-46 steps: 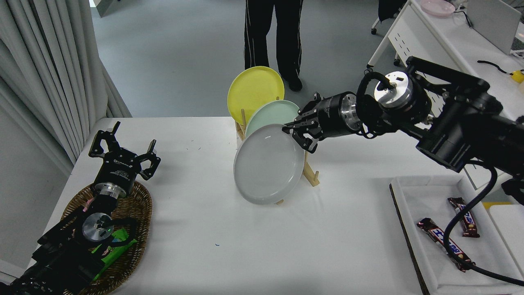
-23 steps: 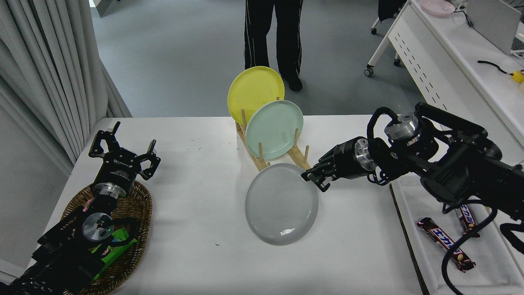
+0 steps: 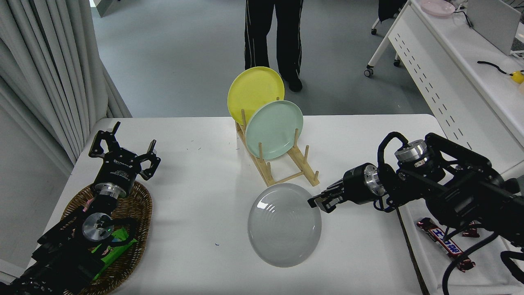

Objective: Place the plate on the table

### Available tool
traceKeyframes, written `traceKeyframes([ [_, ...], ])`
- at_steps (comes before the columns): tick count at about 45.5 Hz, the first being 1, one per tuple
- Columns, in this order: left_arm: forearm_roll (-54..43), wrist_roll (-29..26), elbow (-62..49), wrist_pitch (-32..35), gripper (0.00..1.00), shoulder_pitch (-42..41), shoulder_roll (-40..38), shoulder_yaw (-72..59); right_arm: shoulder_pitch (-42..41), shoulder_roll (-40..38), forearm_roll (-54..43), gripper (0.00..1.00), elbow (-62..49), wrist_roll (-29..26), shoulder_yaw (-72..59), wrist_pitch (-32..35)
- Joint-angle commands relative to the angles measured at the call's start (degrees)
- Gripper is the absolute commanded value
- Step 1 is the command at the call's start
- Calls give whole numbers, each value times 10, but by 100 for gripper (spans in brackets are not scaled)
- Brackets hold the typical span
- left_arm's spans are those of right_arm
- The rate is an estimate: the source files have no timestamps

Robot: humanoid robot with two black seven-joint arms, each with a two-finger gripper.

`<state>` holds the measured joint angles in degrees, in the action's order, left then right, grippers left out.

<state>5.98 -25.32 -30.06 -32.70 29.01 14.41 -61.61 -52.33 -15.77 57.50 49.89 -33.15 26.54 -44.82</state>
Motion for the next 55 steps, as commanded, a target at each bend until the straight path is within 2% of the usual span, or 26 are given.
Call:
traceKeyframes([
  [1, 0, 0, 0, 0, 100, 0, 0, 0, 2, 52, 12, 0, -76, -1, 4, -2],
  [25, 0, 0, 0, 0, 100, 0, 0, 0, 14, 137, 5, 0, -171, -1, 0, -2],
  [55, 0, 0, 0, 0, 100, 0, 0, 0, 23, 138, 2, 0, -172, -1, -8, -2],
])
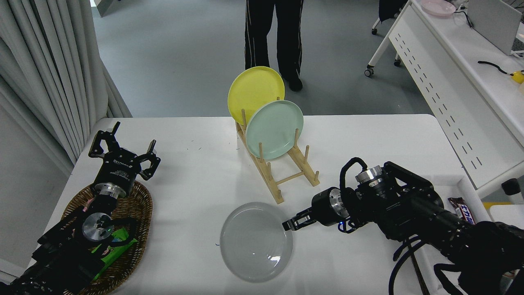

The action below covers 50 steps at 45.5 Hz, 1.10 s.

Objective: Place the plate on the table

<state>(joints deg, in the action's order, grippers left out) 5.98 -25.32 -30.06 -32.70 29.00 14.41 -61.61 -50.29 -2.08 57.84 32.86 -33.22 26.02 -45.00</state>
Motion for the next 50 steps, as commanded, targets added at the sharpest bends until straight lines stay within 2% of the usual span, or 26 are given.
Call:
traceKeyframes([
  [1, 0, 0, 0, 0, 100, 0, 0, 0, 5, 1, -1, 0, -2, 0, -3, 0],
  [41, 0, 0, 0, 0, 100, 0, 0, 0, 12, 2, -22, 0, 0, 1, 1, 0],
  [42, 0, 0, 0, 0, 100, 0, 0, 0, 12, 2, -22, 2, -1, 1, 1, 0],
  [45, 0, 0, 0, 0, 100, 0, 0, 0, 12, 2, -22, 19, -1, 1, 2, 0],
  [50, 0, 0, 0, 0, 100, 0, 0, 0, 12, 2, -23, 40, -1, 1, 1, 0],
])
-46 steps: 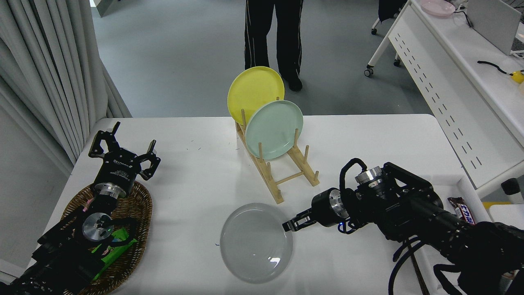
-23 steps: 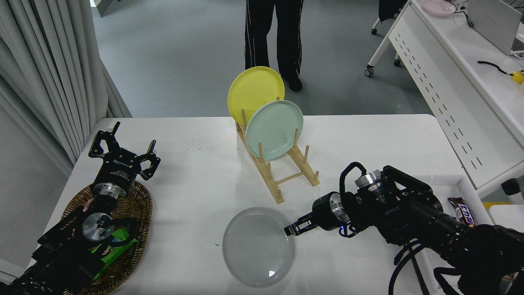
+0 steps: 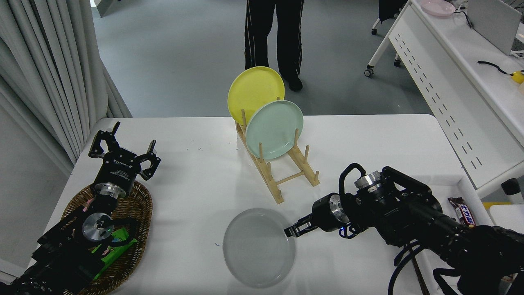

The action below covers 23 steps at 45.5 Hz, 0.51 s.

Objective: Place the plate on the table

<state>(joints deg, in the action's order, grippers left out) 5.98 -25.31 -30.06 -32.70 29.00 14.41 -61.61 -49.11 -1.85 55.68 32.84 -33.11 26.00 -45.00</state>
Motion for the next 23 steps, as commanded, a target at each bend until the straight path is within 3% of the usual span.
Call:
traceKeyframes([
  [1, 0, 0, 0, 0, 100, 0, 0, 0, 1, 0, -1, 43, -1, 0, 1, 0],
  [5, 0, 0, 0, 0, 100, 0, 0, 0, 1, 0, -1, 64, -1, 0, 1, 0],
  [9, 0, 0, 0, 0, 100, 0, 0, 0, 1, 1, -2, 99, -1, 0, 2, 0],
  [23, 0, 0, 0, 0, 100, 0, 0, 0, -9, -1, 0, 99, 26, -3, -1, 0],
])
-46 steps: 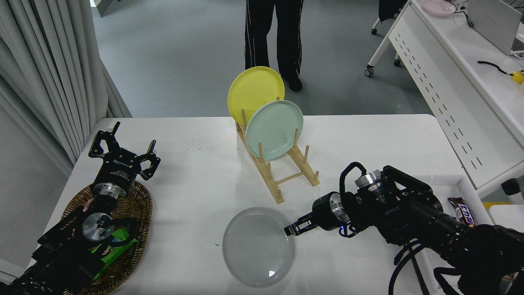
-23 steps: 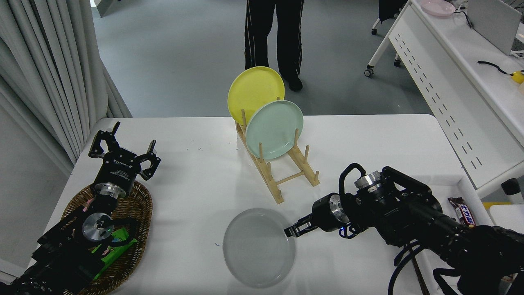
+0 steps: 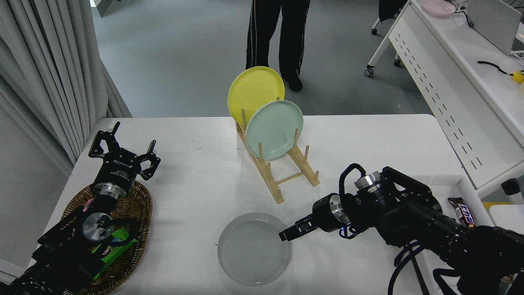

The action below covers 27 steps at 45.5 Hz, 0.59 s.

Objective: Place the plate on the table

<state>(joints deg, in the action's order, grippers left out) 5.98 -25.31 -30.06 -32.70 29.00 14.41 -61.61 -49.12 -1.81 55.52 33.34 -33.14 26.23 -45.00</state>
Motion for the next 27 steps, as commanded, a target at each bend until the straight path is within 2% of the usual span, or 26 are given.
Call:
traceKeyframes([
  [1, 0, 0, 0, 0, 100, 0, 0, 0, -10, -2, 3, 99, 29, -3, -3, 0],
  [6, 0, 0, 0, 0, 100, 0, 0, 0, -11, -28, 4, 99, 95, -16, -6, 0],
  [18, 0, 0, 0, 0, 100, 0, 0, 0, -26, -167, 20, 99, 311, -34, -58, 5],
  [27, 0, 0, 0, 0, 100, 0, 0, 0, -26, -259, 19, 99, 395, -31, -77, 274],
])
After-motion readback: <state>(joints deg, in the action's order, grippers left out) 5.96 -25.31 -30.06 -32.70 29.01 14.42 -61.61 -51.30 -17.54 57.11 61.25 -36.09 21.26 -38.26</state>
